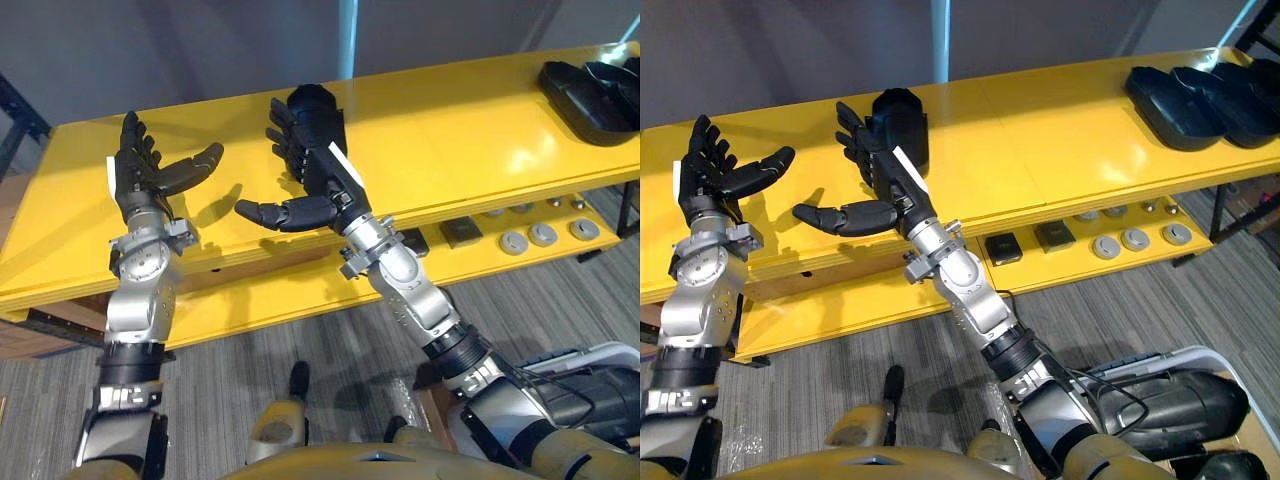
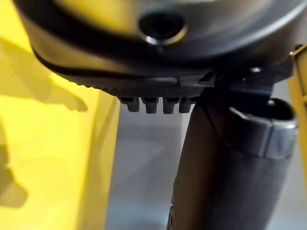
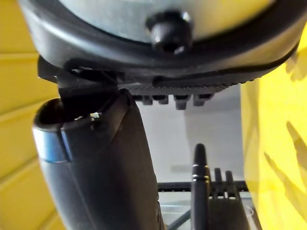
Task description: Walk over and take three plastic housings, then place them on the shelf
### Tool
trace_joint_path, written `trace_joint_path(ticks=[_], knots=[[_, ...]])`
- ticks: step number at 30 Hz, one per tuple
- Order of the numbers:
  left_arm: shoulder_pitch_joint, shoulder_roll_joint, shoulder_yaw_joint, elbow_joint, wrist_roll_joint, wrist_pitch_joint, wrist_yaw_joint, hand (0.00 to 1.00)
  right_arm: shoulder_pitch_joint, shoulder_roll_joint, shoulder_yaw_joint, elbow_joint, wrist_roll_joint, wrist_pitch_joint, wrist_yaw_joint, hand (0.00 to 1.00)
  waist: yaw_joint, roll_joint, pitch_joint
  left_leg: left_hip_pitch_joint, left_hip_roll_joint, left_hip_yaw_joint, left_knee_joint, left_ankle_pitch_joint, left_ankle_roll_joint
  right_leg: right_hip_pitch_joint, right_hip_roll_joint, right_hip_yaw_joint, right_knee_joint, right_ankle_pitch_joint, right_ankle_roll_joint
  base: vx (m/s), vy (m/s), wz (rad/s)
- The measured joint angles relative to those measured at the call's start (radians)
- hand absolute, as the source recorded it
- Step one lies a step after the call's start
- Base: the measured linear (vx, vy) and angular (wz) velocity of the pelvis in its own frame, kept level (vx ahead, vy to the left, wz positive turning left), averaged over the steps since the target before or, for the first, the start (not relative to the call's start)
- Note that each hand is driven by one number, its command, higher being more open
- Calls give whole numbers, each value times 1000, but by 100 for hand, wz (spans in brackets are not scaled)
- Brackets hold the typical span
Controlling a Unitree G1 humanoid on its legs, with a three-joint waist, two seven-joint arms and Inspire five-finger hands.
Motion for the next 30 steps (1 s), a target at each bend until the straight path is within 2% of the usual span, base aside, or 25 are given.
trace_joint_path(ticks=[1,2,4,6,8,11,16,19,22,25,30], knots=[[60,-39,-3,-62,0,-48,-21,100,-17,21,5,49,-1,9,-18,100,4,1,0,-2,-3,-17,0,2,-3,8,-1,-18,3,-7,1,-36,-39,28],[80,-54,-7,-82,0,-66,-29,100,-22,27,5,64,-2,16,-28,100,10,2,1,-3,-4,-22,0,2,-3,7,-2,-23,5,-10,-1,-48,-48,35],[147,-107,-13,-147,-11,-139,-64,100,-60,49,3,129,-5,46,-78,100,27,8,4,-20,-5,-53,0,4,-6,-2,-8,-46,29,-25,-1,-44,-40,36],[173,-133,-16,-176,-11,-180,-70,100,-107,67,-5,192,-24,64,-108,100,37,17,9,-37,-5,-68,0,6,-9,-26,-10,-57,56,-39,-1,-51,-47,28],[197,-169,-34,-202,-12,-229,-79,100,-165,87,-23,268,-41,96,-159,100,64,36,20,-53,-4,-78,0,9,-12,-52,-16,-66,92,-53,-5,-53,-60,22],[232,-204,-80,-244,-14,-287,-115,100,-223,132,-83,317,-44,104,-253,100,83,49,42,-89,-4,-93,0,12,-18,-102,-33,-80,158,-85,-6,-49,-79,21],[244,-239,-126,-257,-46,-337,-171,100,-305,152,-158,317,-115,103,-356,100,83,47,85,-106,-4,-78,1,33,-16,-145,-52,-73,221,-109,-3,2,-46,-4],[243,-240,-151,-258,-61,-364,-211,100,-329,152,-191,317,-144,103,-423,100,81,35,104,-116,-7,-56,1,39,-15,-176,-66,-59,256,-128,-3,22,-49,-9],[238,-243,-174,-258,-59,-366,-213,100,-329,152,-207,317,-158,104,-465,100,78,32,120,-123,-6,-48,1,48,-9,-191,-67,-49,268,-136,-5,46,-67,-6],[230,-261,-188,-258,-59,-366,-212,100,-330,150,-222,334,-160,110,-495,100,74,33,134,-122,-5,-42,1,50,-8,-194,-68,-46,274,-139,-7,34,-63,-4],[231,-268,-188,-257,-59,-366,-211,100,-364,144,-224,355,-159,123,-491,100,62,34,156,-108,-3,-27,1,47,-10,-193,-68,-28,273,-140,-9,-6,-28,-8]])
